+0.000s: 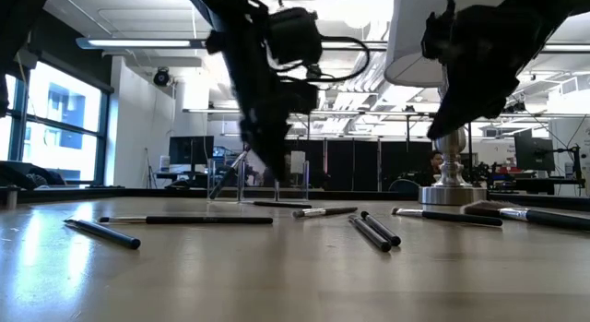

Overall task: Put items in baskets/containers
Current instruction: Put the foundation brush into the transparent organizer

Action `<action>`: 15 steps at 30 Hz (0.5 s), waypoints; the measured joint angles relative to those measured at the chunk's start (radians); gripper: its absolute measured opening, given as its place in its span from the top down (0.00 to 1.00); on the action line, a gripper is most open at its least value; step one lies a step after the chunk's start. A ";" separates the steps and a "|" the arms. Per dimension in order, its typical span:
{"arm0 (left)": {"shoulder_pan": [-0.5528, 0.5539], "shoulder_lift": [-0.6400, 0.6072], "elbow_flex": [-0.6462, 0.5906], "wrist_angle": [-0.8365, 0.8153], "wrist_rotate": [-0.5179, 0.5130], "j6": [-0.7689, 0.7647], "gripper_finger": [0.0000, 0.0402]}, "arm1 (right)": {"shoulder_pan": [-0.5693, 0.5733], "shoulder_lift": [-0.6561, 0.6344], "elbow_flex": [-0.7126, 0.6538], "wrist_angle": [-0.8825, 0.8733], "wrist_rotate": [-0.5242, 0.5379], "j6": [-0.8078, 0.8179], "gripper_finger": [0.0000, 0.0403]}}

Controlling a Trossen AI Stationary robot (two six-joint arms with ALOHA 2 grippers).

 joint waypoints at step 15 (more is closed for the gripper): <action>-0.235 -0.010 0.006 0.113 -0.166 -0.421 1.00 | -0.211 -0.005 -0.080 0.136 -0.333 -0.383 1.00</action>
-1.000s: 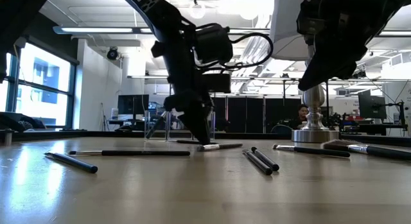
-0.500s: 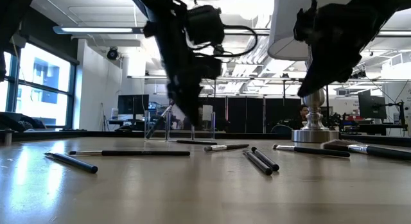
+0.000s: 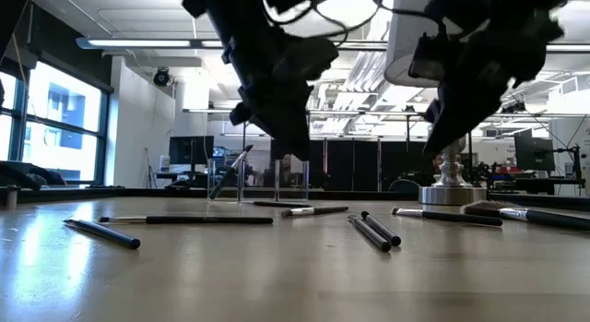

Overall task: Put items in baskets/containers
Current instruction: Put the foundation brush into the transparent organizer

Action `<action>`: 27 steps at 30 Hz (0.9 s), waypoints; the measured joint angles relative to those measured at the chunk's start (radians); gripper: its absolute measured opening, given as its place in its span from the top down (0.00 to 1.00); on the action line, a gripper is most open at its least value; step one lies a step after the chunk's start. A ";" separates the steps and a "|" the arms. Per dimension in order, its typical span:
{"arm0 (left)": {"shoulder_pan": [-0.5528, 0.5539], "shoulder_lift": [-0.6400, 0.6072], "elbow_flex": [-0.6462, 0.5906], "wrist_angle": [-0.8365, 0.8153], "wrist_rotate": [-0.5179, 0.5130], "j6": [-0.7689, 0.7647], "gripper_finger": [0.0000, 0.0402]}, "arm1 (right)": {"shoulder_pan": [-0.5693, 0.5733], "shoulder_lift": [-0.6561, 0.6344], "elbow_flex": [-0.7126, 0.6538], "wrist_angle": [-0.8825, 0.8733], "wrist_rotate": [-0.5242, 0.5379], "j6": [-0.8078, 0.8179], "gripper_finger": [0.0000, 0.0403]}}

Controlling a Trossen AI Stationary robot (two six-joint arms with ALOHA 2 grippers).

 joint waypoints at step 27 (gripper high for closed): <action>-0.046 0.017 0.000 0.078 -0.115 -0.167 0.71 | -0.038 -0.002 -0.212 0.369 -0.280 -0.108 1.00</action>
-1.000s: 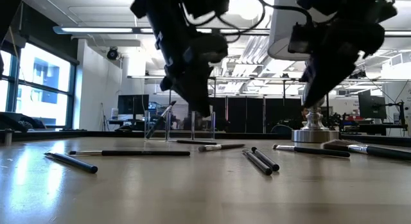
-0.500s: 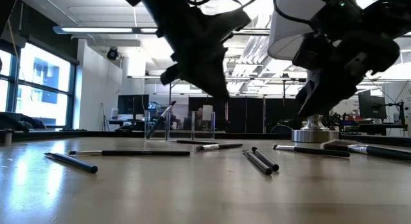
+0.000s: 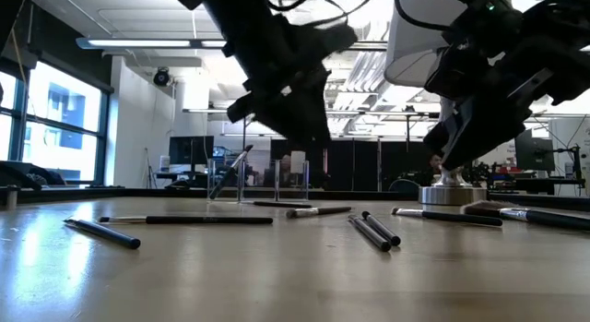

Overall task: Put items in baskets/containers
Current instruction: Put the foundation brush into the transparent organizer

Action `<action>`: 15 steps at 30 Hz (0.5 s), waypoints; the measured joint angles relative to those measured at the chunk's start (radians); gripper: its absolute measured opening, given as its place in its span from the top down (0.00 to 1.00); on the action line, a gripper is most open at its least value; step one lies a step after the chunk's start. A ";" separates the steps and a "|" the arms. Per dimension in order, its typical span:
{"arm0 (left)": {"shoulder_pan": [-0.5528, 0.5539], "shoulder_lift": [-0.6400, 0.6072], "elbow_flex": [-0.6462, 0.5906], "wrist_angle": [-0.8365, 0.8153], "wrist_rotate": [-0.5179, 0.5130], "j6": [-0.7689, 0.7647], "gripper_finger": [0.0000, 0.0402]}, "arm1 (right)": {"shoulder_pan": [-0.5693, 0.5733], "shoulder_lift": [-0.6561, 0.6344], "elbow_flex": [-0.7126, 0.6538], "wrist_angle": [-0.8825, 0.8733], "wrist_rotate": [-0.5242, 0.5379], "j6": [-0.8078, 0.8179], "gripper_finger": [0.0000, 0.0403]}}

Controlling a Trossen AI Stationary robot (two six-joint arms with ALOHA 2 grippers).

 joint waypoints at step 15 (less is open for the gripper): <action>0.007 0.131 -0.001 -0.066 0.020 -0.001 0.71 | 0.000 0.000 0.000 0.013 -0.001 0.030 1.00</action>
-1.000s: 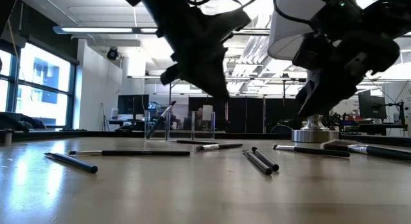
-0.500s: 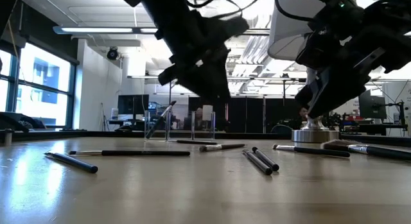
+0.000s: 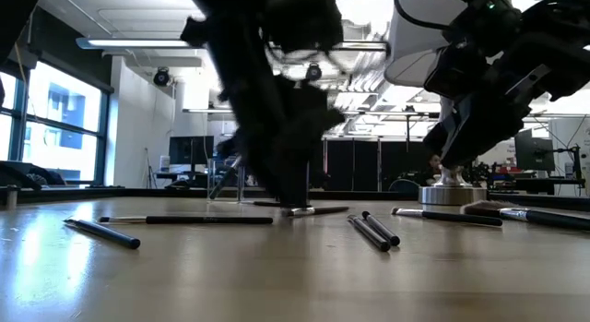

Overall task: Put items in baskets/containers
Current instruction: Put the foundation brush into the transparent organizer

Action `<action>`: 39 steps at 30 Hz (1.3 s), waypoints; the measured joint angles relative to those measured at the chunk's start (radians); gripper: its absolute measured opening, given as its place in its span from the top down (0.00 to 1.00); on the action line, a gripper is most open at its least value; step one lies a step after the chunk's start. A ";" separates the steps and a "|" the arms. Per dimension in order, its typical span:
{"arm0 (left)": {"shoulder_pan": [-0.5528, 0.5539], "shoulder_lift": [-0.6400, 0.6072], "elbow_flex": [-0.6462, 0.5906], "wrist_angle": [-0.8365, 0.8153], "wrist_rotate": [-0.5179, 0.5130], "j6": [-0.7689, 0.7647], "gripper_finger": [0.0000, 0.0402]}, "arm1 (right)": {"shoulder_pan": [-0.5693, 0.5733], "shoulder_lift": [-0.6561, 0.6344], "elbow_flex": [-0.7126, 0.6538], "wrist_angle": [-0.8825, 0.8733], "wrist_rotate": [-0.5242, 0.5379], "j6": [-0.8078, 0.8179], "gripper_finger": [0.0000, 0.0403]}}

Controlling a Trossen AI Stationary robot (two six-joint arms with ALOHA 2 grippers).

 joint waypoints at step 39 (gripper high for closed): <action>0.152 0.024 0.041 -0.083 0.194 0.538 1.00 | 0.020 0.016 0.000 0.123 0.427 -0.252 0.74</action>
